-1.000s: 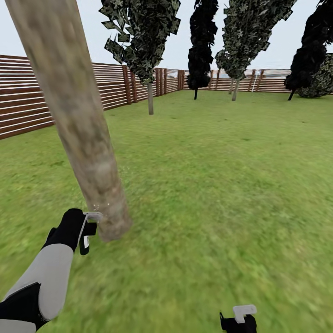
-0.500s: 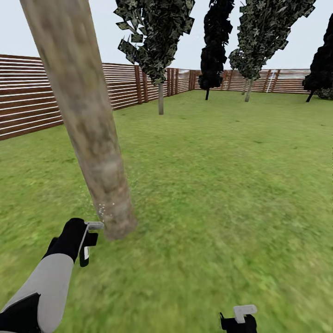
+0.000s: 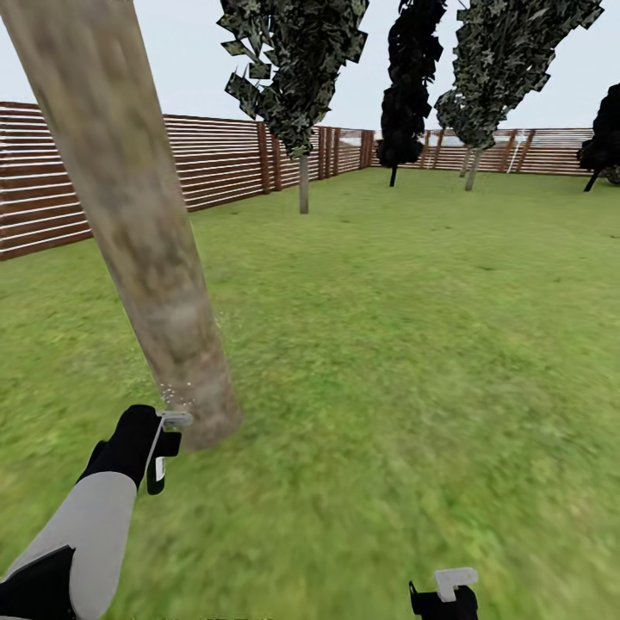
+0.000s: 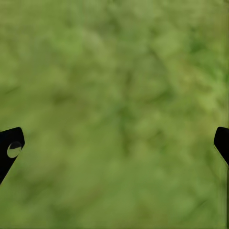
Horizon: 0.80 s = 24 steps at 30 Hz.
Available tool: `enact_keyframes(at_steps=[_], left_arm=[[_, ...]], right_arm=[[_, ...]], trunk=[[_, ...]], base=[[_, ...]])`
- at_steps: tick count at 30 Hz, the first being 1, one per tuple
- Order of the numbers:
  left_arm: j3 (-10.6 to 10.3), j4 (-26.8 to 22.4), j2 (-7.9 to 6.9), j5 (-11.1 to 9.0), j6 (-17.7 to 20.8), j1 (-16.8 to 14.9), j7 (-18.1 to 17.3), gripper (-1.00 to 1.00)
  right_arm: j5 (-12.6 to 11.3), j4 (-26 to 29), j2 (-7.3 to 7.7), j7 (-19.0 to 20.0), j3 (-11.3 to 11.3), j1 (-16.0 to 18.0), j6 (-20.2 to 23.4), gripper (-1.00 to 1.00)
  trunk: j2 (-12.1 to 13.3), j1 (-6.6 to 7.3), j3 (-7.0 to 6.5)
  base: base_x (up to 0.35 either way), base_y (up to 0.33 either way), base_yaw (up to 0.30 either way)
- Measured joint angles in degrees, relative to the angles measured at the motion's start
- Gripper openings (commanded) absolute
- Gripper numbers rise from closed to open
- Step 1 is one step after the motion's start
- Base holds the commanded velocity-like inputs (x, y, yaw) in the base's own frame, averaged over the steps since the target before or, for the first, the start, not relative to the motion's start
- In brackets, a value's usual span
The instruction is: In the garden, pick up the pesticide atomizer on the floor and spray pesticide onto both trees until each tree trunk is fully covered.
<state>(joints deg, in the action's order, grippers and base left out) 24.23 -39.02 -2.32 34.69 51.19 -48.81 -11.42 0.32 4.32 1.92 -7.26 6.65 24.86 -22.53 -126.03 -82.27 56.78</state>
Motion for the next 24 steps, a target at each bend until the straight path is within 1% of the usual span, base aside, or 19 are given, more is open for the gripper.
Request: enact_keyframes(at_steps=[6, 17, 24], left_arm=[[0.0, -0.1, -0.02, 0.0, 0.0, 0.0, 0.0, -1.0], [0.3, -0.2, 0.0, -0.1, 0.0, 0.0, 0.0, -1.0], [0.6, -0.4, -0.04, 0.0, 0.0, 0.0, 0.0, -1.0]], right_arm=[[0.0, 0.0, 0.0, 0.0, 0.0, 0.0, 0.0, 1.0], [0.0, 0.0, 0.01, 0.0, 0.0, 0.0, 0.0, 1.0], [0.0, 0.0, 0.0, 0.0, 0.0, 0.0, 0.0, 1.0]], trunk=[[0.0, 0.0, 0.0], [0.0, 0.01, 0.0], [0.0, 0.0, 0.0]], base=[[0.001, -0.272, 0.27], [0.122, -0.268, 0.024], [0.048, -0.269, 0.253]])
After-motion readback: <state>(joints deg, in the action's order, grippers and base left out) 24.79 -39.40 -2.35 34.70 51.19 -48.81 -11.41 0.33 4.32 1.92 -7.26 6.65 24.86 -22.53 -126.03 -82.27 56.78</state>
